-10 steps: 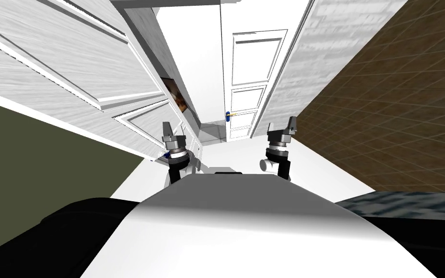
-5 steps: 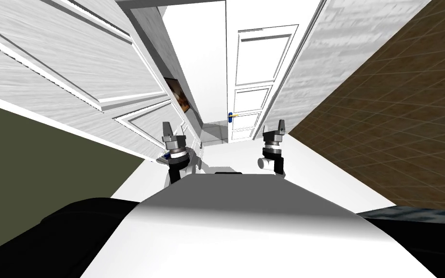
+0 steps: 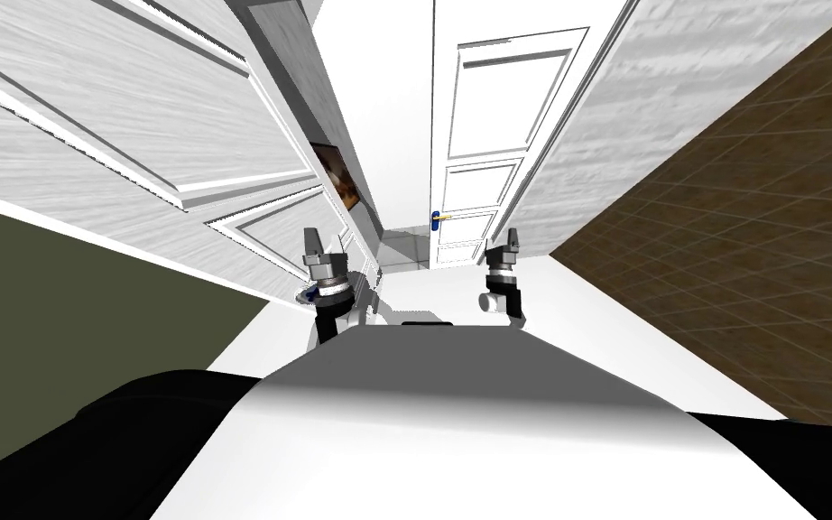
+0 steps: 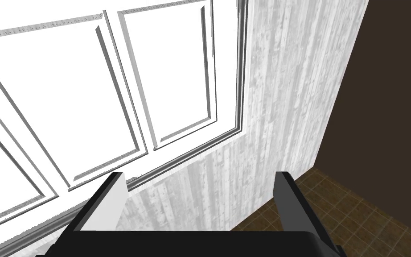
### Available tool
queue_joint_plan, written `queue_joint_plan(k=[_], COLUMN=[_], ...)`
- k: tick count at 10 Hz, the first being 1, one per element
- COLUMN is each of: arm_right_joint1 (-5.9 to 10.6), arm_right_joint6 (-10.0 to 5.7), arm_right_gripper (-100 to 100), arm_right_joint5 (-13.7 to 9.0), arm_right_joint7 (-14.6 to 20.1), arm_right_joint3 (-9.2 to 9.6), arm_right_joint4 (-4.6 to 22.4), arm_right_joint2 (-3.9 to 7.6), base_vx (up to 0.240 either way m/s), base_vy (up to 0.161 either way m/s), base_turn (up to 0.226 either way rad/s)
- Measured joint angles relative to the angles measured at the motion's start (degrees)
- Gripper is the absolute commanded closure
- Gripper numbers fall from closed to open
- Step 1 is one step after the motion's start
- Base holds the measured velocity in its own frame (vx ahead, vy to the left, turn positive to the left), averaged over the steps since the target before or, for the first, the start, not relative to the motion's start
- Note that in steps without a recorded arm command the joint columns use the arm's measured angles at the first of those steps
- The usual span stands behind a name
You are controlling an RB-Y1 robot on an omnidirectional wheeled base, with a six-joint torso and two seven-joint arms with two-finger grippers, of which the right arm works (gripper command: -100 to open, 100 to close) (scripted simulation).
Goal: Pull the door open
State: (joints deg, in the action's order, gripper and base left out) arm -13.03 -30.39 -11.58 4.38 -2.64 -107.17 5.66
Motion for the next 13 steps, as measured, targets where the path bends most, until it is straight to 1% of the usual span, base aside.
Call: queue_joint_plan(k=[2, 4, 6, 7, 8, 9, 10, 11, 13], arm_right_joint1=[1.59, 3.81, 4.68, 5.78, 6.22, 7.06, 7.94, 8.39, 10.72], arm_right_joint6=[0.19, 0.47, 0.60, 0.98, 1.18, 1.11, 1.01, 1.05, 1.13], arm_right_gripper=[-100, -100, -100, -100, -100, -100, -100, -100, -100], arm_right_joint5=[-0.78, -1.88, -2.52, -3.10, -3.41, -3.85, -4.29, -4.56, -5.58], arm_right_joint7=[-0.64, -1.49, -1.89, -2.23, -2.37, -2.48, -2.89, -3.11, -3.49], arm_right_joint3=[0.22, 0.35, 0.47, 0.41, 0.38, 0.37, 0.57, 0.59, 0.51], arm_right_joint4=[3.21, 6.82, 9.36, 10.79, 11.73, 13.43, 15.10, 16.23, 20.47], arm_right_joint2=[0.56, 1.38, 1.89, 2.36, 2.65, 3.13, 3.34, 3.55, 4.57], base_vx=[0.073, 0.086, 0.069, 0.068, 0.058, 0.076, 0.058, 0.054, 0.082], base_vy=[-0.014, -0.017, -0.017, -0.004, -0.003, -0.015, -0.011, -0.011, -0.020], base_turn=[0.117, 0.074, 0.090, 0.048, 0.065, 0.112, 0.042, 0.068, 0.139])
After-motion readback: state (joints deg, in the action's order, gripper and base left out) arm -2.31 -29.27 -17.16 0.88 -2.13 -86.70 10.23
